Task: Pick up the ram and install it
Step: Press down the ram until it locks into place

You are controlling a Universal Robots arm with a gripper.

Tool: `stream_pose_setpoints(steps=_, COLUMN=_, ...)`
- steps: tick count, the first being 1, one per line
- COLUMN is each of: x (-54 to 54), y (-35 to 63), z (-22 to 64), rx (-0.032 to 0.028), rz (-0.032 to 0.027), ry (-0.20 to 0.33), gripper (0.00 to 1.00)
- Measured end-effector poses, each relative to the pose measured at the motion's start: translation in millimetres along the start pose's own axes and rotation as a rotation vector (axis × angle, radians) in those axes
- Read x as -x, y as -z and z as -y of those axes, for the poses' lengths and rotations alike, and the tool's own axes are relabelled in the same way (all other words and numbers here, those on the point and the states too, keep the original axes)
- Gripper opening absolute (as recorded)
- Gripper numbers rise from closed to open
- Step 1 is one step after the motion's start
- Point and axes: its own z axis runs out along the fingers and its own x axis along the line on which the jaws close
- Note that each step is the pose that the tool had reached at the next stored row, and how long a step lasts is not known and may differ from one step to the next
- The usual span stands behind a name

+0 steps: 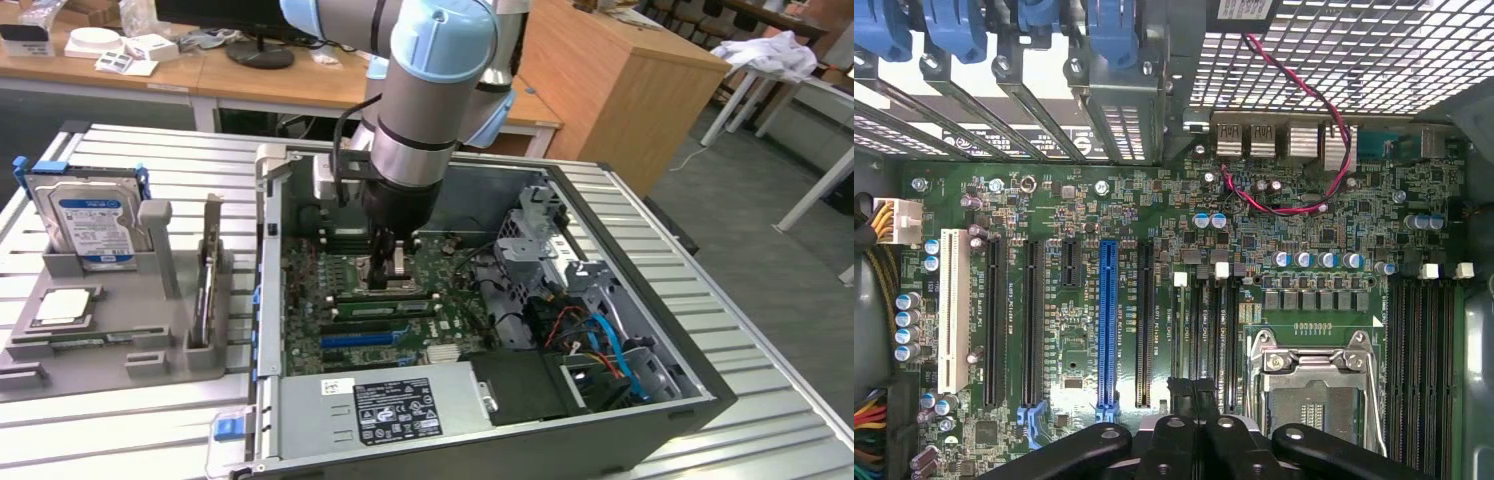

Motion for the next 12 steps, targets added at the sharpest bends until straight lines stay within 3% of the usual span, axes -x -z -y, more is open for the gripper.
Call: stream_pose_setpoints(steps=12, x=0.5, y=12.7, z=-0.3, rx=0.0047, rz=0.0001, ry=0.0, gripper=0.11)
